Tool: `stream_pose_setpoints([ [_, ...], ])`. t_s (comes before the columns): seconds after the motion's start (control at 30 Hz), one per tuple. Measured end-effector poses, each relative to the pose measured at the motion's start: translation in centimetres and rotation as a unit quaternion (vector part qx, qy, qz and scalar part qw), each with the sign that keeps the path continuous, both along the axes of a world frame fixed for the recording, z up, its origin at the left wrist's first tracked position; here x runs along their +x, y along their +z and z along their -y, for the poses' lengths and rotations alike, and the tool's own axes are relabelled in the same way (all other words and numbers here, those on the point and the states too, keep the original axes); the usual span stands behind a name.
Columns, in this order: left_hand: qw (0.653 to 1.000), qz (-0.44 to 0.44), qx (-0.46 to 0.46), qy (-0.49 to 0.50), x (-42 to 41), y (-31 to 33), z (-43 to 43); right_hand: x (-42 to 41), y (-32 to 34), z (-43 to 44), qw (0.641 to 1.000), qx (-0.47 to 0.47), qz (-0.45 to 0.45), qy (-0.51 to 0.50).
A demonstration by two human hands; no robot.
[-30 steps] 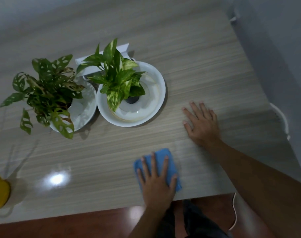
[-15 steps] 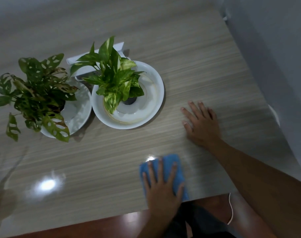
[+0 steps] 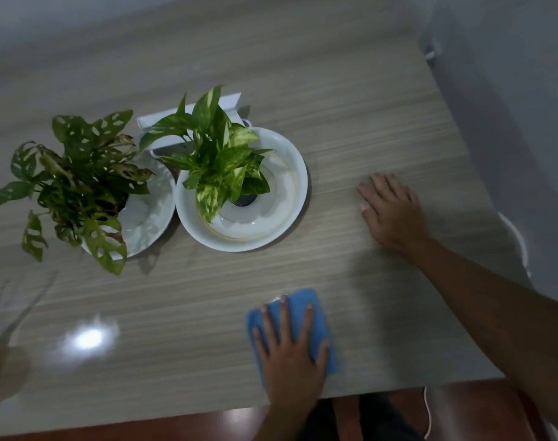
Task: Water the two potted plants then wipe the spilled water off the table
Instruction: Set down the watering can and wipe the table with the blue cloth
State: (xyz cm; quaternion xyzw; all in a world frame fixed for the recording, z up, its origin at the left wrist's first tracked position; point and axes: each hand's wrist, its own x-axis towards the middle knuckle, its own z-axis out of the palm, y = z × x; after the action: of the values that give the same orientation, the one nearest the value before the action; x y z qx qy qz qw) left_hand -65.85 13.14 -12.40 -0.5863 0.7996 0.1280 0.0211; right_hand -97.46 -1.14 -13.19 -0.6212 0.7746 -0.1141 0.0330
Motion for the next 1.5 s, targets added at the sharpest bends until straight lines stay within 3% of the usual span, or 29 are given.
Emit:
stream_pose_setpoints([
  [0.17, 0.997, -0.018, -0.034, -0.069, -8.0, -0.4, 3.9, -2.0, -1.5, 1.6, 0.999, -0.017, -0.017, 0.037],
  [0.3, 0.998, 0.028, -0.025, 0.057, -4.6, -0.9, 9.1, -2.0, -1.3, 1.6, 0.999, -0.017, -0.002, 0.037],
  [0.4, 0.990, 0.027, -0.037, 0.137, -2.1, -0.3, 5.7, -2.0, -1.4, 1.5, 0.999, -0.027, 0.000, 0.027],
  [0.53, 0.995, 0.015, -0.010, 0.102, -7.4, -0.3, 1.4, -2.0, -1.8, 1.5, 0.999, -0.048, 0.000, 0.024],
  [0.63, 0.998, 0.007, -0.029, 0.059, -10.4, -0.5, 5.1, -2.1, -1.8, 1.3, 0.998, -0.056, -0.003, 0.024],
  [0.77, 0.988, 0.036, -0.055, 0.143, -6.3, -1.2, 9.4, -2.1, -1.3, 1.6, 0.999, -0.018, 0.001, 0.029],
  [0.9, 0.978, 0.050, -0.042, 0.198, -5.0, -0.6, 4.9, -2.1, -1.1, 1.5, 1.000, -0.012, 0.000, 0.023],
  [1.07, 0.989, -0.024, -0.034, 0.145, -13.0, -0.9, 4.9, -2.0, -1.1, 1.6, 1.000, -0.019, 0.002, 0.023],
  [1.23, 0.983, 0.030, -0.046, 0.175, -12.4, -1.4, 10.9, -2.1, -1.0, 1.4, 1.000, -0.003, -0.003, 0.028],
  [1.37, 0.978, 0.030, -0.043, 0.202, -6.9, -0.5, 5.3, -2.2, -1.0, 1.5, 1.000, 0.005, 0.001, 0.023],
  [1.5, 0.998, 0.007, -0.004, 0.067, -9.6, 0.0, -1.6, -2.1, -0.7, 1.4, 0.999, 0.015, 0.016, 0.024],
])
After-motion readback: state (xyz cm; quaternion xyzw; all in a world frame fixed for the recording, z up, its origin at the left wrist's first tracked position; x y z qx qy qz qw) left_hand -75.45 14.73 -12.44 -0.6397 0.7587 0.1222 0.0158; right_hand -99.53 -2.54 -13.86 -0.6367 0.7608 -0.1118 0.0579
